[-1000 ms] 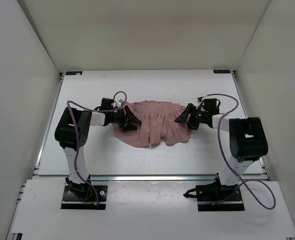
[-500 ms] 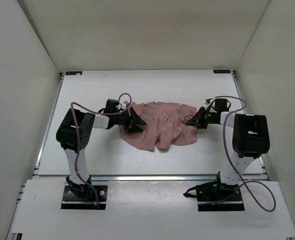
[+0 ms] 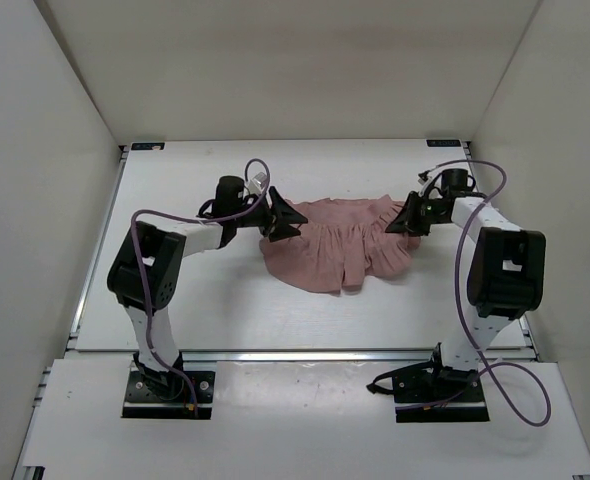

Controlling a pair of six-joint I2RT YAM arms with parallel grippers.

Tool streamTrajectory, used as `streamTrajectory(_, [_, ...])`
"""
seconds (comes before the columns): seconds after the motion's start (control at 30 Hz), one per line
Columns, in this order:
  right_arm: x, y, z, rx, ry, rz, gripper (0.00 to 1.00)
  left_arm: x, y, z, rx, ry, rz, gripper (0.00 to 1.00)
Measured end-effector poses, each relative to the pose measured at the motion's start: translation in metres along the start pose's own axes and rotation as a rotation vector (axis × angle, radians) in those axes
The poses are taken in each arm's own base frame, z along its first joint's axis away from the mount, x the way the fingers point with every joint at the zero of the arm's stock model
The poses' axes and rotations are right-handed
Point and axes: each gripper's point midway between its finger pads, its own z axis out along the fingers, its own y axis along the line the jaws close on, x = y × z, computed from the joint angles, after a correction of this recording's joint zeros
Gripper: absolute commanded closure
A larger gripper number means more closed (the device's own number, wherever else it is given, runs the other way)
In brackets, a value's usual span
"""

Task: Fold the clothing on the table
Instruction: Fold the skirt

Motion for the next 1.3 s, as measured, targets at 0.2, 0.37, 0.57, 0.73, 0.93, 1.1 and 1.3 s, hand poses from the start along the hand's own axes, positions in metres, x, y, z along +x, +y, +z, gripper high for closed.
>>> streamTrajectory(0.2, [-0.017,0.035,0.001,0.013,0.011,-0.086,1.0,-0.044,0.024,0.022,-0.026,-0.062,-0.011,0.39])
streamTrajectory(0.37, [-0.037,0.087,0.01,-0.014,-0.004,-0.21,1.0,-0.056,0.082,0.035,-0.119,-0.093,-0.099,0.39])
streamTrajectory(0.57, [-0.025,0.156,0.044,-0.088,0.033,-0.318,1.0,-0.063,0.091,0.041,-0.123,-0.113,-0.114,0.4])
streamTrajectory(0.73, [0.01,0.185,0.098,-0.129,0.128,-0.357,1.0,-0.064,0.092,0.041,-0.114,-0.123,-0.118,0.39])
streamTrajectory(0.93, [0.055,0.19,0.153,-0.107,0.238,-0.386,1.0,-0.065,0.095,0.037,-0.104,-0.134,-0.121,0.37])
streamTrajectory(1.1, [0.053,0.196,0.154,-0.107,0.232,-0.399,1.0,-0.071,0.096,0.024,-0.075,-0.154,-0.148,0.33])
streamTrajectory(1.3, [0.039,0.2,0.145,-0.098,0.211,-0.415,1.0,-0.077,0.071,-0.02,-0.025,-0.229,-0.21,0.34])
